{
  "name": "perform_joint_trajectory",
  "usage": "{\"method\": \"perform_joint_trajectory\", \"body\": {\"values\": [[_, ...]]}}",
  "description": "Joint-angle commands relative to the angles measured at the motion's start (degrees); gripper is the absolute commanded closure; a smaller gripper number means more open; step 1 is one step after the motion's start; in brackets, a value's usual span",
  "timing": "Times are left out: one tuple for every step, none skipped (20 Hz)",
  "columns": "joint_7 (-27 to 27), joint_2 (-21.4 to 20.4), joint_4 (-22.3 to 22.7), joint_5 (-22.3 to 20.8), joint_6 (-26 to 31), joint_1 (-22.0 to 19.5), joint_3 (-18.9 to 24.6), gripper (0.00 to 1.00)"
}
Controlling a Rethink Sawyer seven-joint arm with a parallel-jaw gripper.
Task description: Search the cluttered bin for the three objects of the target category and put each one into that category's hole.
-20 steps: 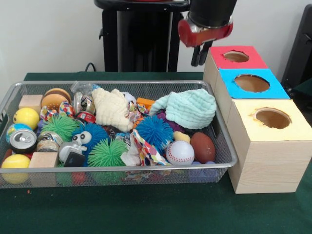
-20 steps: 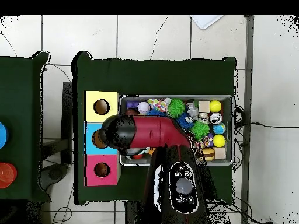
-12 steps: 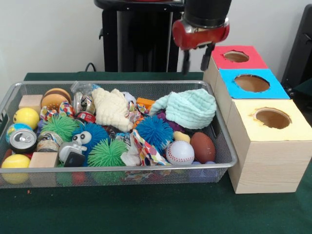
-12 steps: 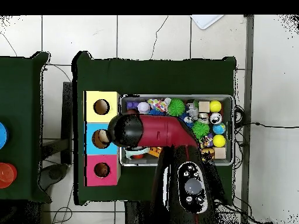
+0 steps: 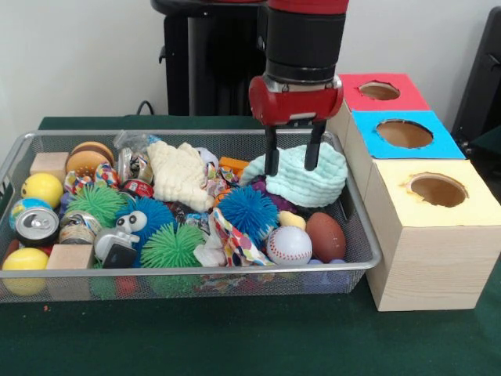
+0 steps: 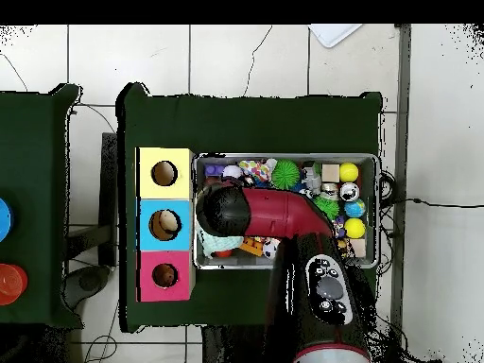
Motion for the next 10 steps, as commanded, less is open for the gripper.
{"method": "perform_joint_trajectory", "body": {"values": [[5.96,4.37,1.82,-1.50,1.73,-0.08,3.94,0.00],[6.12,4.43,2.19,-1.35,1.48,-0.11,3.91,0.00],[6.31,4.69,2.23,-1.21,1.37,-0.10,3.88,0.00],[6.43,4.74,2.61,-1.14,0.96,-0.22,4.02,0.00],[6.61,4.94,2.77,-1.08,0.61,-0.24,4.08,0.00],[6.79,5.14,2.93,-1.02,0.26,-0.25,4.15,0.00],[6.98,5.32,2.97,-0.97,0.04,-0.14,4.16,0.00],[7.19,5.49,3.17,-0.90,-0.21,-0.15,4.15,0.00],[7.38,5.76,3.25,-0.81,-0.55,-0.13,4.26,0.00],[7.67,6.01,3.41,-0.60,-0.47,-0.10,4.27,0.00]]}}
